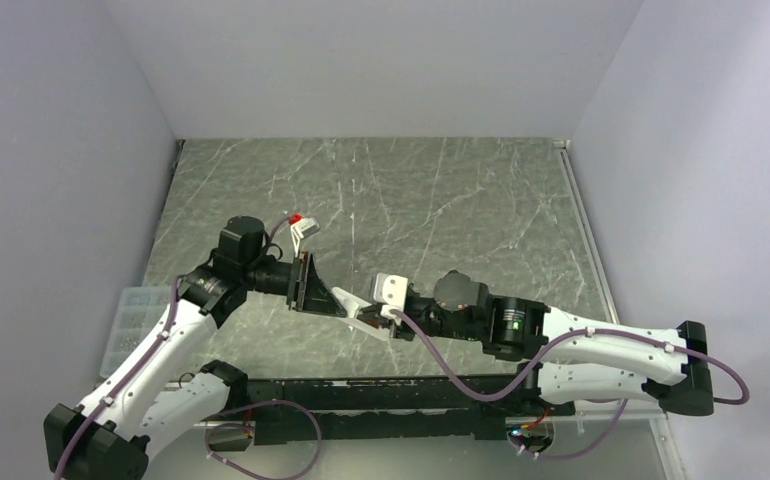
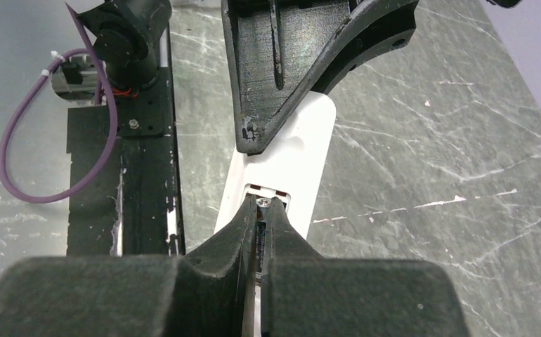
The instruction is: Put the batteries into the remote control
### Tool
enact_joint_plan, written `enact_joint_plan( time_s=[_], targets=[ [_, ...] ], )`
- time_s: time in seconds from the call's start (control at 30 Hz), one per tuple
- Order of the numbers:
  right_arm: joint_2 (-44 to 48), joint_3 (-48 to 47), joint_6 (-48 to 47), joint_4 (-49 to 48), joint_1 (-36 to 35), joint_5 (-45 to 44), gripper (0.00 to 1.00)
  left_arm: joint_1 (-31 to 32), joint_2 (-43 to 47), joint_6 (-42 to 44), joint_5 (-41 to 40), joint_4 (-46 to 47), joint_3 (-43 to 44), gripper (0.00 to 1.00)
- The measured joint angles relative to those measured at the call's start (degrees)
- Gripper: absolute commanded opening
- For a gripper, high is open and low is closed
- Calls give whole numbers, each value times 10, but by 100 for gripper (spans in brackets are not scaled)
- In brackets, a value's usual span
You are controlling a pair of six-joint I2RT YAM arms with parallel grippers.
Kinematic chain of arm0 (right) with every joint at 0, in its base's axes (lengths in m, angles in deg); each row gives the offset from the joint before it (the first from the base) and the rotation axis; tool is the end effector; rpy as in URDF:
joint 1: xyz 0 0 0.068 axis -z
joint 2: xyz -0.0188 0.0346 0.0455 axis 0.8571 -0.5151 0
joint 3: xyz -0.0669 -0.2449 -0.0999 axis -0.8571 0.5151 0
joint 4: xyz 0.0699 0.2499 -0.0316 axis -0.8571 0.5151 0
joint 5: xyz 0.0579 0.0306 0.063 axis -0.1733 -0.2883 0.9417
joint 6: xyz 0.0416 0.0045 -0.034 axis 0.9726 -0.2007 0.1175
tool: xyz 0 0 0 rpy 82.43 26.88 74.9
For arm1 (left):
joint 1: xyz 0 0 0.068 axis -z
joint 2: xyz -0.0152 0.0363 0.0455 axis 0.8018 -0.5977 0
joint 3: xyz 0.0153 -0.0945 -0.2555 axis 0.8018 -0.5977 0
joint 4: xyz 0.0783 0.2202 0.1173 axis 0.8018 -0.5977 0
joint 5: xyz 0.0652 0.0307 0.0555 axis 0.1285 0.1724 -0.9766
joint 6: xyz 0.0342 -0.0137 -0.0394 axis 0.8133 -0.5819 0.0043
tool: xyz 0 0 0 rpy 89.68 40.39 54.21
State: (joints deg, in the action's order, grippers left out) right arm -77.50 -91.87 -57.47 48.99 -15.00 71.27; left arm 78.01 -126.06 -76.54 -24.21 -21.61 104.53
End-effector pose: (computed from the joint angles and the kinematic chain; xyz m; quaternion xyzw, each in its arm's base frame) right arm 0.0611 0.2171 0.3336 -0.5528 0.5687 0.3190 0.5188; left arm 0.1504 -0.1046 0.2993 0.1687 0.7622 -0.6156 0.1078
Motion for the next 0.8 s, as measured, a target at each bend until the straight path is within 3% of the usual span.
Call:
enact_joint_plan(
  time_s=[0.8],
  targets=[
    [5, 7, 11, -7, -11, -25, 0, 0, 15, 9, 0, -4, 0, 0]
  ],
)
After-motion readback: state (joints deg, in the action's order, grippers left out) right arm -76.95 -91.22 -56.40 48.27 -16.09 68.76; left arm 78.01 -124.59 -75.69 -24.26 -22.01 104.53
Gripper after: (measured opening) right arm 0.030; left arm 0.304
